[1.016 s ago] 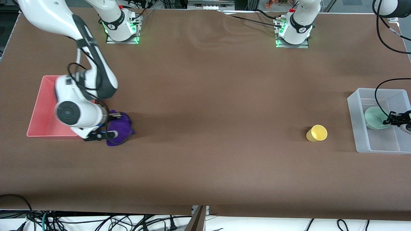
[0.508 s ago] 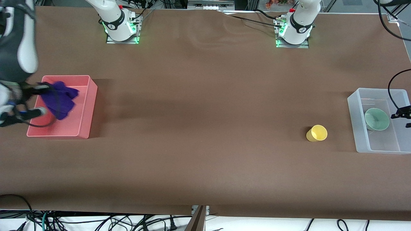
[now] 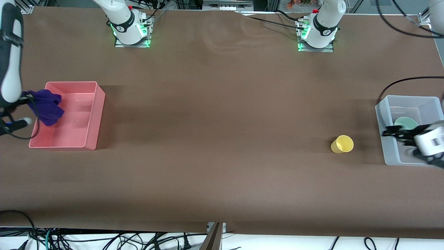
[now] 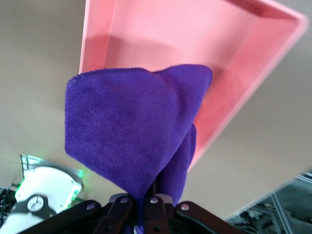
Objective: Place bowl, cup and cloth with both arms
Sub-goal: 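Grasp the yellow cup with the left gripper and lift it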
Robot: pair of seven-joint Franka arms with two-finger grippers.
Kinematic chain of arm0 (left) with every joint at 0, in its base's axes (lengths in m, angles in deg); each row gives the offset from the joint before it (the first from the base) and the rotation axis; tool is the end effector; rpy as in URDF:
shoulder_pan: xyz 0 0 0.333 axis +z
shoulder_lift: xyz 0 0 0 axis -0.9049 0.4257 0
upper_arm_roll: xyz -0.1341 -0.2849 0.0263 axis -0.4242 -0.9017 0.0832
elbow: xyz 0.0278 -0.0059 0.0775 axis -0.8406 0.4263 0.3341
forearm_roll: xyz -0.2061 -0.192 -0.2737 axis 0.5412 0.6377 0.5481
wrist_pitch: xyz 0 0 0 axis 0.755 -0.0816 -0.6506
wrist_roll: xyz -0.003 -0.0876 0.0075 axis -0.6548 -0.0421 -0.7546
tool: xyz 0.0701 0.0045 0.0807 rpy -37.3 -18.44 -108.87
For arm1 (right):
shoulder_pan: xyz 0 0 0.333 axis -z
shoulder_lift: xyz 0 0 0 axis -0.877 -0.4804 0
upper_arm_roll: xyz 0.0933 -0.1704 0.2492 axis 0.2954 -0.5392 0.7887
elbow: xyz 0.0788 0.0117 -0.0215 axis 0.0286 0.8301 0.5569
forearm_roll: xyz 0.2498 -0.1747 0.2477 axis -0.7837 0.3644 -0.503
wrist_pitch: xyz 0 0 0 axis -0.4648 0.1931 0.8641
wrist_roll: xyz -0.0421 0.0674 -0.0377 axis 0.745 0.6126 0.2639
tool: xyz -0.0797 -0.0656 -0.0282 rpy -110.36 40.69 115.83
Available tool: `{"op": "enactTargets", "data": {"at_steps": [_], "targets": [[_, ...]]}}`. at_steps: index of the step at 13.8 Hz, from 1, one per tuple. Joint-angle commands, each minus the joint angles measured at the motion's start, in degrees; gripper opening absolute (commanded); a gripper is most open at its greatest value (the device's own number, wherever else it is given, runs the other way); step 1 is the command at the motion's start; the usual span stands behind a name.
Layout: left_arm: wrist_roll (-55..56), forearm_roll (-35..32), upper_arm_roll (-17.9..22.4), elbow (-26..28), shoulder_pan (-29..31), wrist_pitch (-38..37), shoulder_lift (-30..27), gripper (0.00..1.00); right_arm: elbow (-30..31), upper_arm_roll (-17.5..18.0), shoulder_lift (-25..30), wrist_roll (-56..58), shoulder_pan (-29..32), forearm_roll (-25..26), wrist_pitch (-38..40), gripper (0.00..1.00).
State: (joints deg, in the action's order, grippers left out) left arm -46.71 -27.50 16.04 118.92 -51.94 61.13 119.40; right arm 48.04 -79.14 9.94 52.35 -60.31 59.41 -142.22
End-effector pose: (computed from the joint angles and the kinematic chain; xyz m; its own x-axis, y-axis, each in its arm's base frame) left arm 0.6811 0.1199 0.3530 0.9391 -0.2777 -0.2024 -0.2541 -0.9577 0.1348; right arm 0.6150 -0.1595 0.3910 0.7851 0.3362 -0.5202 0.3521 -0.9332 -0.0716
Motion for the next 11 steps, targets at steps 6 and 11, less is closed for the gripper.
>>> {"op": "enactTargets", "data": {"at_steps": [6, 11], "targets": [[7.59, 2.61, 0.83, 9.76, -2.76, 15.50, 5.02, 0.32, 17.52, -2.12, 0.31, -0.44, 0.34, -4.02, -19.52, 0.00], [8.21, 5.16, 0.83, 9.76, -2.67, 15.07, 5.90, 0.00, 16.49, -3.00, 0.56, -0.08, 0.51, -6.82, -19.55, 1.00]]}}
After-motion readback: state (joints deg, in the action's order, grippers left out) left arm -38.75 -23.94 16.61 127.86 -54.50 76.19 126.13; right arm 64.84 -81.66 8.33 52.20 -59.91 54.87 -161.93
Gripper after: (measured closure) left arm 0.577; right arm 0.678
